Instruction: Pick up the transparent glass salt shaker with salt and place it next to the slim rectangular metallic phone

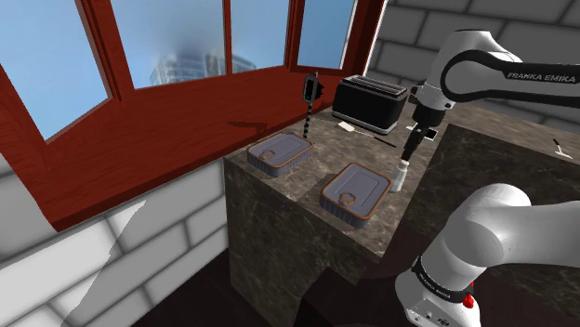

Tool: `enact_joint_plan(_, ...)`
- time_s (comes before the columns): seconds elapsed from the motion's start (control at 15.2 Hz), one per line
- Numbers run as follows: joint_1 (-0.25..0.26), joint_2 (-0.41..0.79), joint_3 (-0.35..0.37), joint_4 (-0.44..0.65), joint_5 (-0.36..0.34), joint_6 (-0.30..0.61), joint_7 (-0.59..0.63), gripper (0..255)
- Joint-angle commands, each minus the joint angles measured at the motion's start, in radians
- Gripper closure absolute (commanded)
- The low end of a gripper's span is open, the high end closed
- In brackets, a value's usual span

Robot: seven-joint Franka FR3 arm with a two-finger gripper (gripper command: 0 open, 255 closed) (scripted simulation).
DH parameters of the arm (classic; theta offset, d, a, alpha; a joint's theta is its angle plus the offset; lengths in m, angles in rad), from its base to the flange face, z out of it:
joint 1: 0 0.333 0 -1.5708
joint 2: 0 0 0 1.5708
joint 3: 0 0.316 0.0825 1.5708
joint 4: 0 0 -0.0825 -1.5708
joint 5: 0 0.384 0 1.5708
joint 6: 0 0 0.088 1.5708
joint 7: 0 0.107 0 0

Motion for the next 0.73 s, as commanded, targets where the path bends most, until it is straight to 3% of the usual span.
enact_joint_plan(0.0,-0.008,-0.001,-0.013,-0.023,-0.015,0.023,-0.007,0)
enact_joint_plan(0.33,-0.019,0.011,-0.04,-0.09,-0.042,0.101,-0.004,0)
enact_joint_plan(0.66,-0.019,0.011,-0.04,-0.09,-0.042,0.101,-0.004,0)
